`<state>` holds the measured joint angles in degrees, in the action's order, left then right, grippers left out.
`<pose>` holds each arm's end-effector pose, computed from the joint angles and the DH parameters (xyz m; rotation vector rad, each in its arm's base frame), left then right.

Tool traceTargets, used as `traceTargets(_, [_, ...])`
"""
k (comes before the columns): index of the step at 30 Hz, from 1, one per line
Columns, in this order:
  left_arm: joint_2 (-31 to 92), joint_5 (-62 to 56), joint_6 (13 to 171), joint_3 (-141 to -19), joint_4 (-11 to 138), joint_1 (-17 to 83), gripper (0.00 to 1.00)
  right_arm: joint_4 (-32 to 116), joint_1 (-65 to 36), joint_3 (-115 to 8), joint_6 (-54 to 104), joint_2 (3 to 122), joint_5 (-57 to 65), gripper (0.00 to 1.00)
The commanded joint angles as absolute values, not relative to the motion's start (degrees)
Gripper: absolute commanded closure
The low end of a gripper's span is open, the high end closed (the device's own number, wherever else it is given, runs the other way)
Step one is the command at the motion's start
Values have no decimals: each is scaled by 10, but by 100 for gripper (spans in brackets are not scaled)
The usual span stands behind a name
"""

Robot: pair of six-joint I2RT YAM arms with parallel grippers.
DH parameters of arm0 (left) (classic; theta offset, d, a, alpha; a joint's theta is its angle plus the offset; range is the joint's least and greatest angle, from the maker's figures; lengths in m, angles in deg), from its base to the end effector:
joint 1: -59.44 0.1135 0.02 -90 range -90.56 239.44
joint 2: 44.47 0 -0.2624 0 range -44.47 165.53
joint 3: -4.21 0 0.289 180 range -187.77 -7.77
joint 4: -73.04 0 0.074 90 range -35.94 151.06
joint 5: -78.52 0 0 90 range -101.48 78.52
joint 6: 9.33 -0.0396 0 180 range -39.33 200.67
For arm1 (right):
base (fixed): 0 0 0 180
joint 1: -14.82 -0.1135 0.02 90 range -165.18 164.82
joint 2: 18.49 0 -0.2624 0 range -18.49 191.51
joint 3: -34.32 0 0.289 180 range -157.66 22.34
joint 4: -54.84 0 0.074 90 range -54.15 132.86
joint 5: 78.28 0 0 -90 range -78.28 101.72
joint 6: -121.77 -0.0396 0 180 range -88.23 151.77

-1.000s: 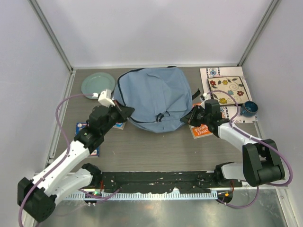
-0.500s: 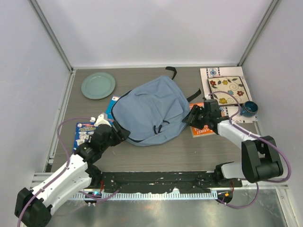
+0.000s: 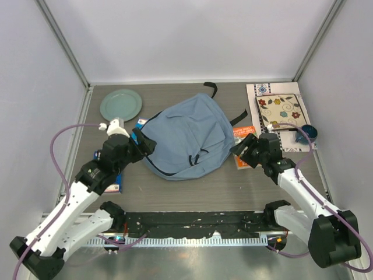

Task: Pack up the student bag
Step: Unzip the student bag at the center of the board.

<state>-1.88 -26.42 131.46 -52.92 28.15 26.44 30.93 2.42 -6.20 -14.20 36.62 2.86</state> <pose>0.1762 -0.1022 0.3069 -0.4885 2.0837 -0.6087 0.2313 0.0571 0.1855 0.5902 2.2584 0.7064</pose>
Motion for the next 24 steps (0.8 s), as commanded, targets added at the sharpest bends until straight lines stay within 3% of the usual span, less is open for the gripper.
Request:
traceTargets(1, [63,-205,1268,-589,278,261,21,349,-5,-55,-222,381,35,31])
traceTargets(9, [201,-134,1216,-652,283,245,21,420,-130,-76,-318,477,75,26])
traceTargets(24, [328,-140,1252,-667,338,172,21,527,-140,-17,-349,547,95,20])
